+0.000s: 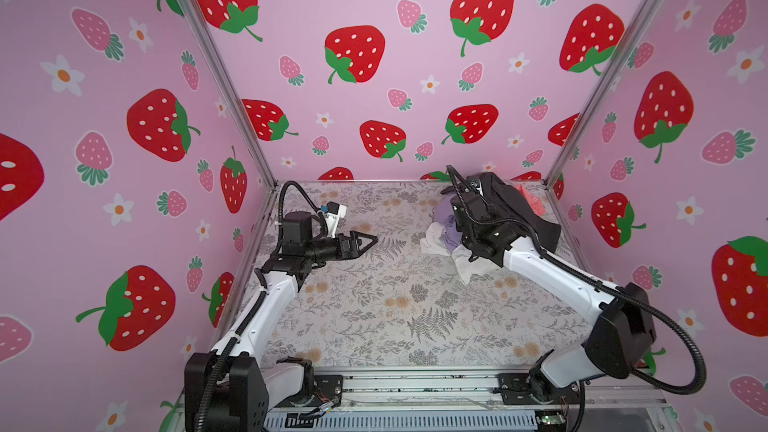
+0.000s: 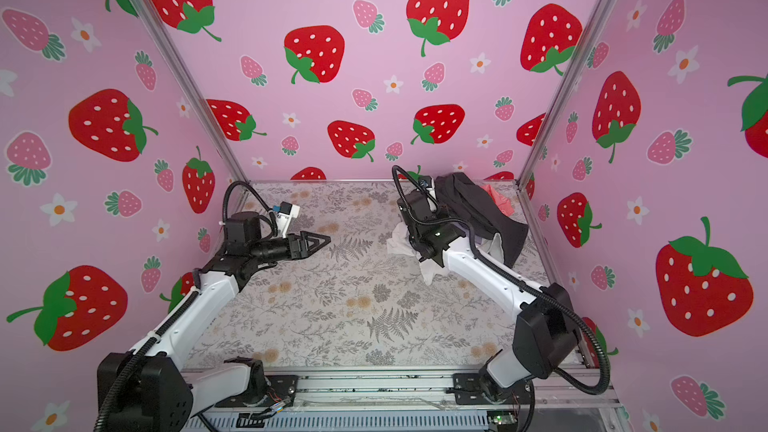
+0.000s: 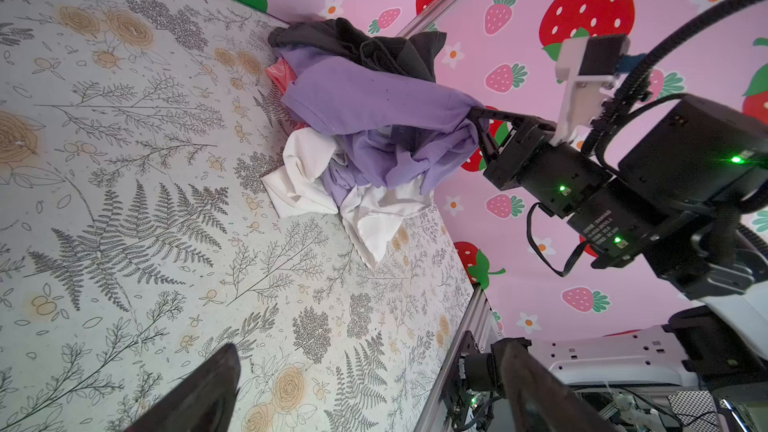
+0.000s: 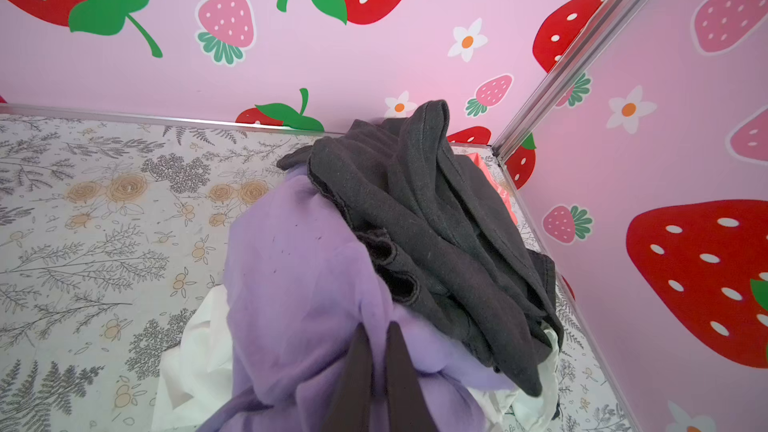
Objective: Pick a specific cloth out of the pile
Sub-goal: 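Close the right gripper on the lavender cloth edge, then lift the lavender cloth up out of the pile with the right gripper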
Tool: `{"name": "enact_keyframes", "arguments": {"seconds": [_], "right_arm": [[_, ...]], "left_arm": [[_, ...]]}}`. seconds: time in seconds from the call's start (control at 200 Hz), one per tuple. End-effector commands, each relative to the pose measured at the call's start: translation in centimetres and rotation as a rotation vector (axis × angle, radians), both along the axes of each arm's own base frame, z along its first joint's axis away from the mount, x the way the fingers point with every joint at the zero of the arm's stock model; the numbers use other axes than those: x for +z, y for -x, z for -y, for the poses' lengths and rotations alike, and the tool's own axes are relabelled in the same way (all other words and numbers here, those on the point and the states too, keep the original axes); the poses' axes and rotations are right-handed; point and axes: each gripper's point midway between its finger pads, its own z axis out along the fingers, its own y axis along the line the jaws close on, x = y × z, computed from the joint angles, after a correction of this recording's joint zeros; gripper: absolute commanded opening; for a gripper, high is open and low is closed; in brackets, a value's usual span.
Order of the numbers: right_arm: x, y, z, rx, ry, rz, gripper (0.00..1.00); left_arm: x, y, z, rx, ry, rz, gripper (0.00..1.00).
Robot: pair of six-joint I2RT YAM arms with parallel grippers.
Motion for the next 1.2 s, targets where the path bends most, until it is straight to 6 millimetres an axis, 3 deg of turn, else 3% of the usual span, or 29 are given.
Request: {"name": "enact_keyframes", "arguments": {"seconds": [0.0, 0.525, 1.196], "right_arm": [[6.2, 0.5, 0.0, -0.016, -0.087, 0.154, 0.0], [8.7, 1.9, -0.7, -0.011, -0.062, 0.233, 0.0], [10.5, 3.0, -1.7, 0.039, -0.069, 0.268, 0.0]], "left_arm": [[0.8, 0.1, 0.2, -0.016, 0.002, 0.023, 0.99], [0.7, 0.0, 0.2, -0.014, 0.002, 0.022, 0.99], [0.5, 0.0, 0.2, -0.012, -0.004, 0.015, 0.99]]}}
